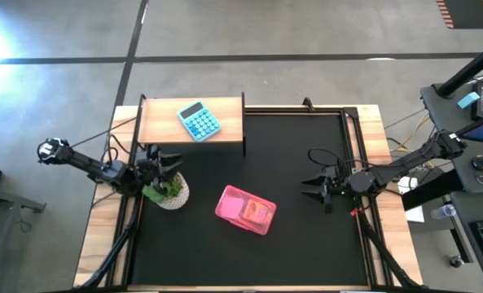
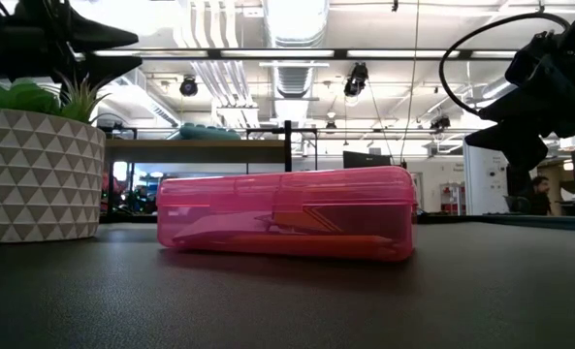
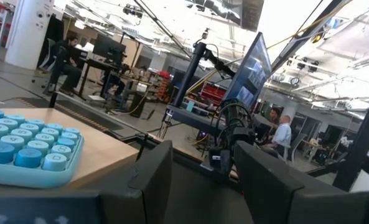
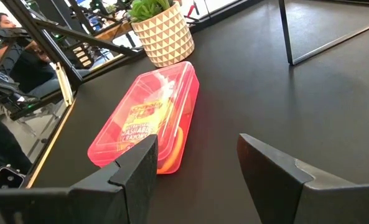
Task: Pack school essentials
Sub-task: Return to Home Position
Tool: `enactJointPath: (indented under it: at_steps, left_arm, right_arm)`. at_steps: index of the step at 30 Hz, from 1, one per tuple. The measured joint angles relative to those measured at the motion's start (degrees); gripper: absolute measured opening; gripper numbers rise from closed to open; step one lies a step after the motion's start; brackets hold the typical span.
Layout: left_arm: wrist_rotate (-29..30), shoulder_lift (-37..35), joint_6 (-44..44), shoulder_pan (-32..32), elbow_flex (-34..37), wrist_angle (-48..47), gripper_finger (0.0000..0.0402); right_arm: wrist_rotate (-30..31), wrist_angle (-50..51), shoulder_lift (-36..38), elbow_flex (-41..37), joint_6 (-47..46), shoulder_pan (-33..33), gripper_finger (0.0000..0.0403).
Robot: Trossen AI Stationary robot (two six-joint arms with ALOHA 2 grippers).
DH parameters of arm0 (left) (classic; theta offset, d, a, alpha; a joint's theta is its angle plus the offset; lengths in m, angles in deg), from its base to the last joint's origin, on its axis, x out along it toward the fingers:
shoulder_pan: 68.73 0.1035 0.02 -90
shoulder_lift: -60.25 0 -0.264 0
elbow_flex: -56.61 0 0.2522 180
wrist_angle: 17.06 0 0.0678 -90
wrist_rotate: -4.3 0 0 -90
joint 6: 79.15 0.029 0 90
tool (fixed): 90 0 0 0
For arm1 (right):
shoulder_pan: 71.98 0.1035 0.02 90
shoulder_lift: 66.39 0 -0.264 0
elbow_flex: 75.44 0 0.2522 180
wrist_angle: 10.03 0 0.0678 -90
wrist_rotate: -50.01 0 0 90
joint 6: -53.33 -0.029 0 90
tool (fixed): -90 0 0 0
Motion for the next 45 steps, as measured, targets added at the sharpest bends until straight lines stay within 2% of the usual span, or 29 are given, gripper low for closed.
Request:
enactJointPath:
  at_steps: [17,45]
  left_arm:
    - [0.0,2.5,-0.1,0.0,0.0,0.0,0.0157]
    - [0.0,2.5,-0.2,0.0,0.0,0.1,0.0157]
  right_arm:
    - [0.0,0.0,0.0,0.0,0.0,0.0,0.021]
    - [0.0,0.0,0.0,0.0,0.0,0.0,0.021]
